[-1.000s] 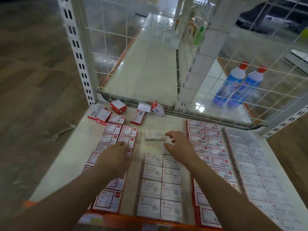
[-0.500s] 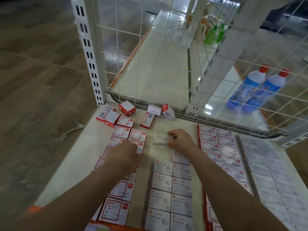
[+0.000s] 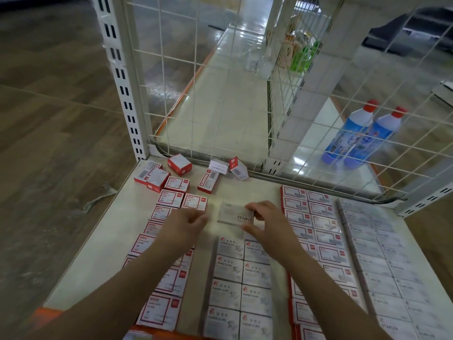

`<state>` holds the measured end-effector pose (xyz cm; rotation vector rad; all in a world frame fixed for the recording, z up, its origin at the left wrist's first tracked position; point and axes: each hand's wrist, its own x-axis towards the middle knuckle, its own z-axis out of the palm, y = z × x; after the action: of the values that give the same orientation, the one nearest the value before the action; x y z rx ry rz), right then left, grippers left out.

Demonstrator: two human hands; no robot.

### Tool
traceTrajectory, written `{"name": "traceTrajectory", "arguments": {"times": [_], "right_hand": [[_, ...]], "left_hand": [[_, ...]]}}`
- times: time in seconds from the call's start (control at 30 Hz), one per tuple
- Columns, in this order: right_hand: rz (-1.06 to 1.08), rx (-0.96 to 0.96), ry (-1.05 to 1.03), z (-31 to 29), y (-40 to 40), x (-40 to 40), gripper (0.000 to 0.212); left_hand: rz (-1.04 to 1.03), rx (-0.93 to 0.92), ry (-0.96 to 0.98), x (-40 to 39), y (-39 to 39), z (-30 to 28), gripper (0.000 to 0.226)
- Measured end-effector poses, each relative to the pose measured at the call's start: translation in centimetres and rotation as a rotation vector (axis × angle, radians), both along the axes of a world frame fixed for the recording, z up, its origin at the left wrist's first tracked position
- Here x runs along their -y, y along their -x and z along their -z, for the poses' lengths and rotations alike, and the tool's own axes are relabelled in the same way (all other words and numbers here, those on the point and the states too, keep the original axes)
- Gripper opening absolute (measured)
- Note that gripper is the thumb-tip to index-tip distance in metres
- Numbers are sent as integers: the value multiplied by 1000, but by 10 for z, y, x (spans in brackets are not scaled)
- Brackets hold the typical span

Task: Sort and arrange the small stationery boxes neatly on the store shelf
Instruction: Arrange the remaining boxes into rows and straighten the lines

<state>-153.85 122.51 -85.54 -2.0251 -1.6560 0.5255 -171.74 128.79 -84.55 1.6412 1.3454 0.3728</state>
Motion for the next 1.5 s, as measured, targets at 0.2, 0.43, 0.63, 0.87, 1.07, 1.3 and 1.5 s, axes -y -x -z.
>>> {"name": "traceTrajectory", "arguments": {"times": [0.2,0.43,0.63,0.87,1.07,1.3,1.5], "right_hand": [[11,-35,-45,-3,13,16,41],[-36,-102,23,-12,9,21,34],[-125,-260,131,-23,12,18,31],[198,-579,-14,-23,15,22,32],[298,-825,-54,-18,29,27,39],[221,-659,26,-15,17,32,44],[146,-563,15,-11,14,35,46]], "left_hand": [[-34,126,124,11,-5,-5,11],[67,69,94,16,-2,-14,15],[197,26,52,20,-2,-17,18],[147,43,277,27,-6,-8,36],[-24,238,361,28,-13,-12,22],[-35,204,196,27,-6,-12,16],[-35,167,168,27,-7,-9,16]]}}
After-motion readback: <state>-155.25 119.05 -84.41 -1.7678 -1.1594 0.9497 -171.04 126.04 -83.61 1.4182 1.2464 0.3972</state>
